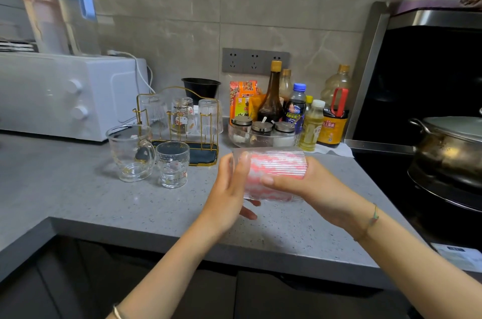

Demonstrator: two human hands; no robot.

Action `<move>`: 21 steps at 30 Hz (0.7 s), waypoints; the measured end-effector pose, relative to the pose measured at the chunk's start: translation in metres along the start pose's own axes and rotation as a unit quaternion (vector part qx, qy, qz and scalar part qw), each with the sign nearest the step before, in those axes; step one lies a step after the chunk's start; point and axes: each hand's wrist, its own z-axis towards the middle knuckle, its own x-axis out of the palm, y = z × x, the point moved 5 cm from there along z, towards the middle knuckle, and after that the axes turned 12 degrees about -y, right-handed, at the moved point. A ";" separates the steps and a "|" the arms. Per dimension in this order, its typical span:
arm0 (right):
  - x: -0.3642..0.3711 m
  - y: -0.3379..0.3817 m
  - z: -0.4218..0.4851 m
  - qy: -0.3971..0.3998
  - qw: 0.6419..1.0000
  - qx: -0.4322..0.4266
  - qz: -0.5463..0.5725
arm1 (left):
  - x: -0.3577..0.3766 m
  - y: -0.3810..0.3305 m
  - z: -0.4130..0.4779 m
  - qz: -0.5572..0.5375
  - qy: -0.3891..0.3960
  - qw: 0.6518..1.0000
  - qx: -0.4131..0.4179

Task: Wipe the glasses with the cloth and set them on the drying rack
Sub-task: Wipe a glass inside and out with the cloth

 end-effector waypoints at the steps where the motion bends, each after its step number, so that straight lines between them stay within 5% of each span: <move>1: -0.001 -0.002 0.000 -0.009 1.000 -0.004 -0.011 | 0.000 0.002 0.000 0.002 0.000 1.000 -0.029; 5: 0.002 -0.003 -0.006 -0.005 0.996 -0.037 -0.081 | -0.003 0.013 0.002 -0.060 0.021 0.985 -0.163; 9: 0.003 -0.002 -0.007 -0.004 0.990 -0.055 -0.127 | -0.006 0.017 0.004 -0.080 0.023 0.981 -0.174; 14: 0.003 -0.008 -0.003 0.029 0.995 0.009 -0.100 | -0.012 0.018 0.007 -0.060 -0.040 0.991 -0.112; 21: -0.002 -0.014 -0.001 0.087 0.994 0.065 0.017 | -0.010 0.002 0.004 0.000 -0.024 0.997 0.079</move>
